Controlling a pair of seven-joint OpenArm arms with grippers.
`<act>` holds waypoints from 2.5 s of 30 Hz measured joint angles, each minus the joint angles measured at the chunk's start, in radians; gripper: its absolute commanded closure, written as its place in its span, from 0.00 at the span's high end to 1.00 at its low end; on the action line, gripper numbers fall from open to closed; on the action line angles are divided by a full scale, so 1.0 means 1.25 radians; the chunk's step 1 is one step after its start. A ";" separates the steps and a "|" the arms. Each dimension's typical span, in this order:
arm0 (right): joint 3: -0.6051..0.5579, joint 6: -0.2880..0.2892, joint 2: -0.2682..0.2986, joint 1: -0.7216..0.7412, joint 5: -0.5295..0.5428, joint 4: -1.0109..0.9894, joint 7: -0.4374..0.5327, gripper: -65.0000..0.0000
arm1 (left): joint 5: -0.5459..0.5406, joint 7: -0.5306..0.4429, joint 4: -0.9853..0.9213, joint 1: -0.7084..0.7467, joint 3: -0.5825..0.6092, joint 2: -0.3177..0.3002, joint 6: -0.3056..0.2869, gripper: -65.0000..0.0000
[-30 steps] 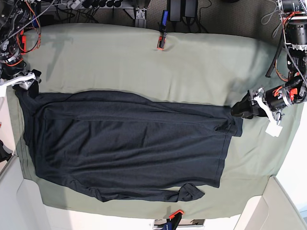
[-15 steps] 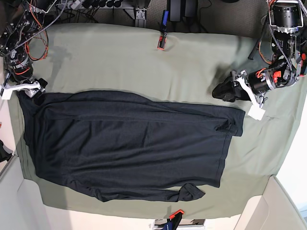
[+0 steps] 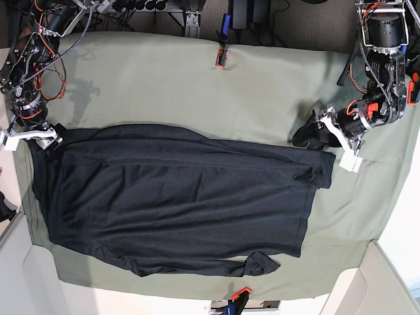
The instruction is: Fold the T-shirt properly
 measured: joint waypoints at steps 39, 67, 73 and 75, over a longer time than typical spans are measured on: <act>-0.005 0.006 0.000 0.002 -0.009 0.000 -0.023 0.62 | 0.157 0.035 -0.108 -0.165 -0.139 -0.039 0.190 0.63; -0.006 0.019 0.002 0.004 -0.008 0.000 -0.024 0.62 | 0.208 -0.036 -0.106 -0.173 0.002 0.070 0.168 0.60; -0.060 0.010 0.004 0.004 -0.019 0.000 -0.010 0.62 | 0.238 -0.047 -0.106 -0.172 0.002 0.076 0.154 0.20; -0.087 -0.012 0.004 0.004 -0.042 0.000 0.009 0.61 | 0.246 -0.049 -0.106 -0.172 0.002 0.076 0.152 0.11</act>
